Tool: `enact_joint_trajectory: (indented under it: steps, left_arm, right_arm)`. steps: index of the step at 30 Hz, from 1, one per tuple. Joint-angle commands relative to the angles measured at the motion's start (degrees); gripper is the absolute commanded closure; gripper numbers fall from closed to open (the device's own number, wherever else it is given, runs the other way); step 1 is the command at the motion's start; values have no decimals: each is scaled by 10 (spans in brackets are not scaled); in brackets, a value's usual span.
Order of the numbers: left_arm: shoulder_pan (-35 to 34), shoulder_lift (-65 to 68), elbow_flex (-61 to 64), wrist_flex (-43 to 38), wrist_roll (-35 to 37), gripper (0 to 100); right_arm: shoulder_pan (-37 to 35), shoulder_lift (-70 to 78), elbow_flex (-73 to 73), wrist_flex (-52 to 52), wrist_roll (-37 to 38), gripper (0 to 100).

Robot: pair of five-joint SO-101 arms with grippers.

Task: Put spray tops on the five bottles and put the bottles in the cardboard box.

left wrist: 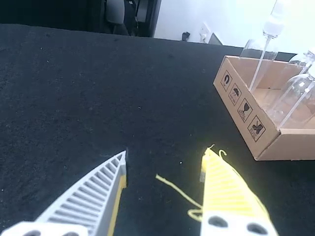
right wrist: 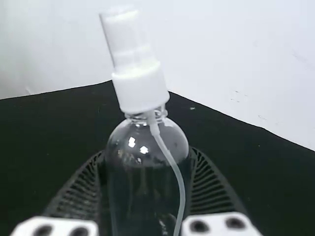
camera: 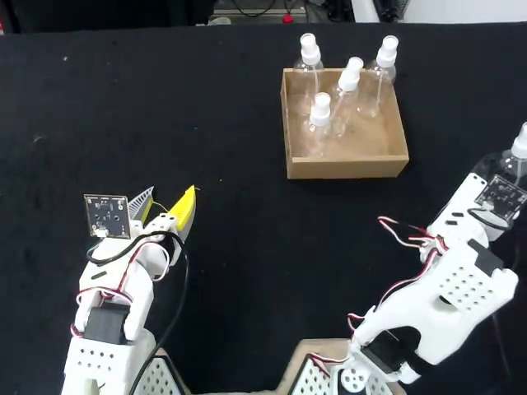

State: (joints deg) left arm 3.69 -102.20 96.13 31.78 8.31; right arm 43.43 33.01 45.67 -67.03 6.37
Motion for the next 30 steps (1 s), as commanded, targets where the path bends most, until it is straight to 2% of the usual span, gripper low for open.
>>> enact_joint_trajectory:
  steps: [1,7,13,19,30]
  left_arm:
    - [-1,-8,13,0,-2,762]
    - [-1,-8,13,1,-2,762]
    - [-1,-8,13,2,-2,762]
    - [-1,-8,13,2,-2,762]
    - [-1,-8,13,2,-2,762]
  right_arm:
    - [12,-12,42,-42,4,934]
    - [6,-14,103,-135,4,934]
    - [9,-13,109,-132,4,923]
    - [6,-13,124,-134,4,789]
    - [4,-15,124,-136,4,779]
